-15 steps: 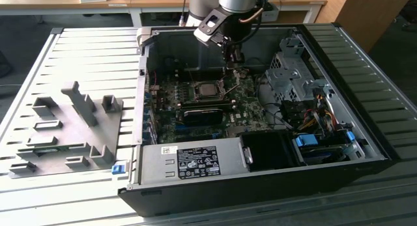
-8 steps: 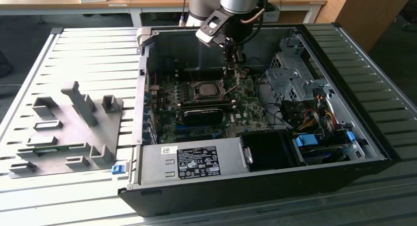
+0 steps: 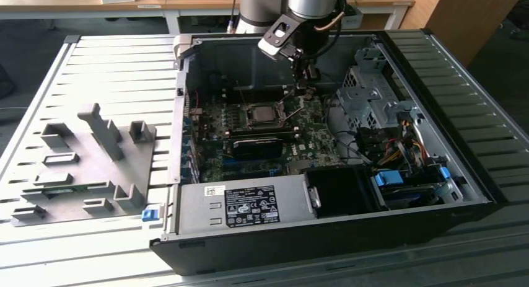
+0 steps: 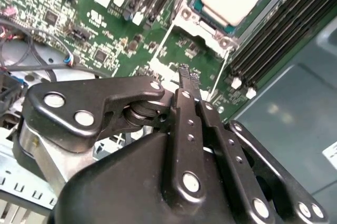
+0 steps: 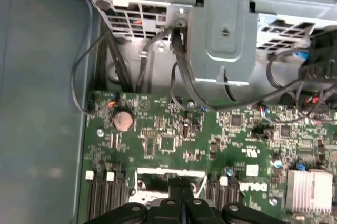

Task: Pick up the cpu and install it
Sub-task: 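Close the cpu cover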

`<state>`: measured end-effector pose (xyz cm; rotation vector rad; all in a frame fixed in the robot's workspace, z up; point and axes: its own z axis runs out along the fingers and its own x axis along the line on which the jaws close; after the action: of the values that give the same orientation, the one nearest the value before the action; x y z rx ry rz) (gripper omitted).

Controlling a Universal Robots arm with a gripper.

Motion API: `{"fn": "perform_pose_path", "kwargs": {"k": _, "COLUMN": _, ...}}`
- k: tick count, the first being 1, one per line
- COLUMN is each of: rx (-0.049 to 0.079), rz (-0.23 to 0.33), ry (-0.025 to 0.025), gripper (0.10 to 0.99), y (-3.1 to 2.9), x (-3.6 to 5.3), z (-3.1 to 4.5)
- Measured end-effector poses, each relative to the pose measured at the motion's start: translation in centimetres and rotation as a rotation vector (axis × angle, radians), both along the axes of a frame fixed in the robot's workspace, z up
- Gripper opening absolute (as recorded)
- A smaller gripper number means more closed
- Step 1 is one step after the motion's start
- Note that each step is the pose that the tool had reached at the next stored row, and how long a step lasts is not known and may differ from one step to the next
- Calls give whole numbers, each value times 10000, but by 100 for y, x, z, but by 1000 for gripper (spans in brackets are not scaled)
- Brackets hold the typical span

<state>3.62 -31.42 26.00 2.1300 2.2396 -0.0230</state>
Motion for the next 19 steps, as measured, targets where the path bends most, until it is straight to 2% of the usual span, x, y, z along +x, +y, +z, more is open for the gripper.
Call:
{"fn": "perform_pose_path", "kwargs": {"k": 6, "rx": -18, "rz": -1, "ry": 0, "gripper": 106, "y": 51, "x": 65, "z": -20}}
{"fn": "perform_pose_path", "kwargs": {"k": 19, "rx": -29, "rz": -1, "ry": 0, "gripper": 106, "y": 62, "x": 181, "z": -25}}
